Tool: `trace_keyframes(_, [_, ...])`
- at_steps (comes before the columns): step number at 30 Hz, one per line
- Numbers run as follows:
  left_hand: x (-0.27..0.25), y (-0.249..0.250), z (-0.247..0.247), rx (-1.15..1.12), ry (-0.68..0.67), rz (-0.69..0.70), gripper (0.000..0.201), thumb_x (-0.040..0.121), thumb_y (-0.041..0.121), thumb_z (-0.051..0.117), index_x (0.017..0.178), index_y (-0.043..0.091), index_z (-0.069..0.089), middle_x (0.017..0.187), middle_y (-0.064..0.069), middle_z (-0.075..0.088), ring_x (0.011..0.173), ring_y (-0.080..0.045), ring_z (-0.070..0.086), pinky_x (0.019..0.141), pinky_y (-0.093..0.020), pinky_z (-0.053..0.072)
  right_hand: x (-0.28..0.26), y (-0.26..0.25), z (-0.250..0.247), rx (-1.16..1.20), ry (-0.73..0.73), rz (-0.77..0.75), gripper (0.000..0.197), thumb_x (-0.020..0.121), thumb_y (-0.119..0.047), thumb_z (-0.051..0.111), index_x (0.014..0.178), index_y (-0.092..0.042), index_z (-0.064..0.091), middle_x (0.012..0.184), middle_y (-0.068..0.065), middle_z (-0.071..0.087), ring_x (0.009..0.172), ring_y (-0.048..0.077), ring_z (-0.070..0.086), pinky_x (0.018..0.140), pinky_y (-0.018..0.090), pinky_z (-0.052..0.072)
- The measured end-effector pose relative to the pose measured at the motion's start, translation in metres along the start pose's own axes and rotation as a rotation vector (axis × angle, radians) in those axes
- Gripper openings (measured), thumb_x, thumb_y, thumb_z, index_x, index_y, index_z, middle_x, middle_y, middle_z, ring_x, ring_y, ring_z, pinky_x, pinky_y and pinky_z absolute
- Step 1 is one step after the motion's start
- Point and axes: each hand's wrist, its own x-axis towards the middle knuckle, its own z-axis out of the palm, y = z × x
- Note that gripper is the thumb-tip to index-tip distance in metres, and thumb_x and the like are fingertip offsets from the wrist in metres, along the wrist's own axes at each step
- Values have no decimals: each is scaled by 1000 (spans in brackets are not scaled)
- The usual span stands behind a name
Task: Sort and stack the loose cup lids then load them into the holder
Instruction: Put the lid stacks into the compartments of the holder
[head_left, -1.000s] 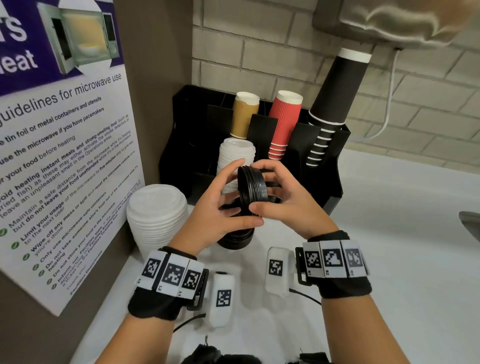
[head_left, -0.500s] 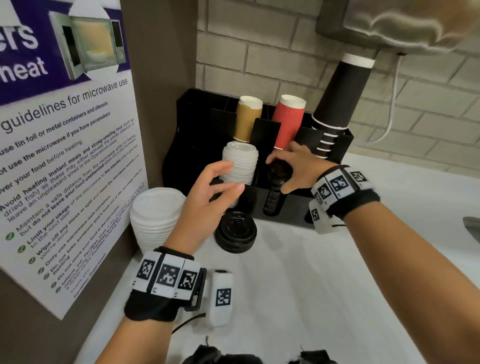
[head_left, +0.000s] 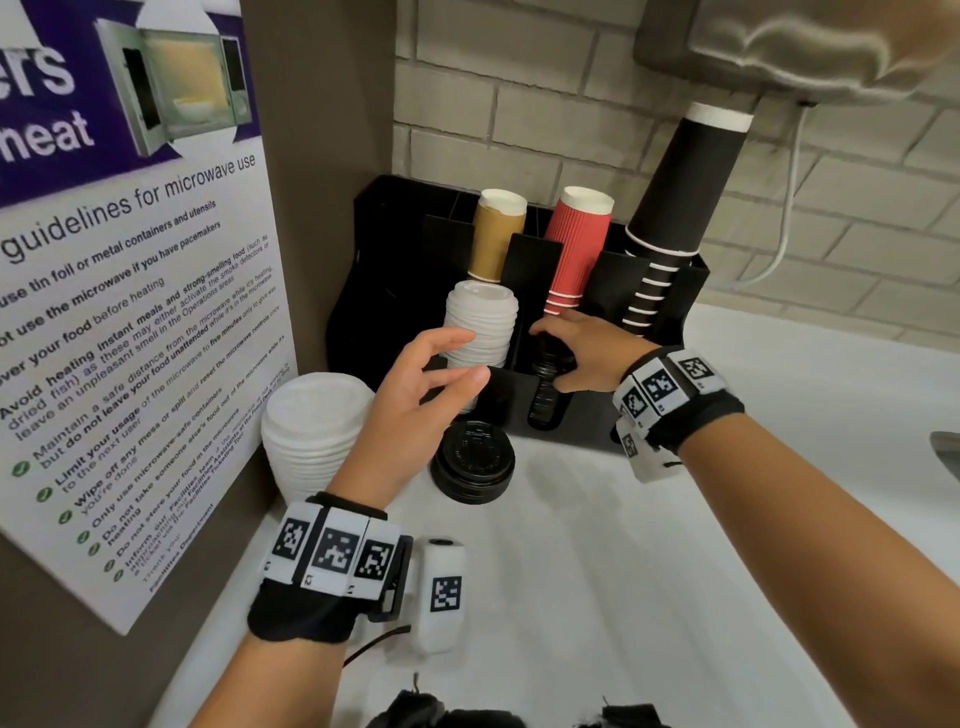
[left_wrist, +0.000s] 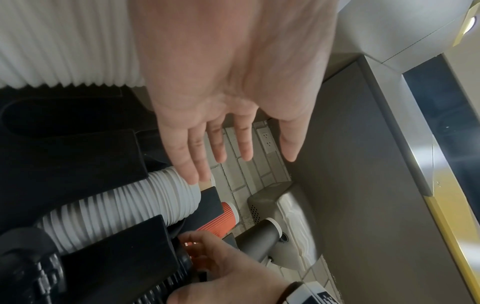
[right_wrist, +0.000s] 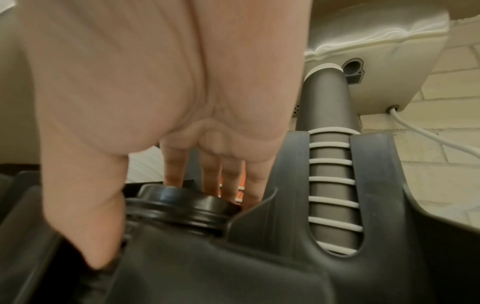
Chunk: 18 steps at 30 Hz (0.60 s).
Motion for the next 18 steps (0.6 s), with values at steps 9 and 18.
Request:
trace_keyframes(9, [-2, 0, -1, 9, 0, 7, 41, 81, 41, 63, 121, 35, 56, 134, 11, 52, 114, -10, 61, 96, -39, 53, -9, -6, 19, -66, 103, 49, 68, 80, -14, 70, 142, -15, 40, 135, 11, 40, 121, 28, 45, 98, 38, 44])
trace_keyframes(18, [0, 1, -4, -21, 40, 39, 37, 82, 37, 63, 118, 32, 58, 129, 10, 55, 111, -10, 62, 90, -32, 53, -33, -60, 27, 128, 260, -167, 44, 82, -29, 68, 121, -14, 56, 108, 5, 53, 102, 27, 54, 86, 36, 46])
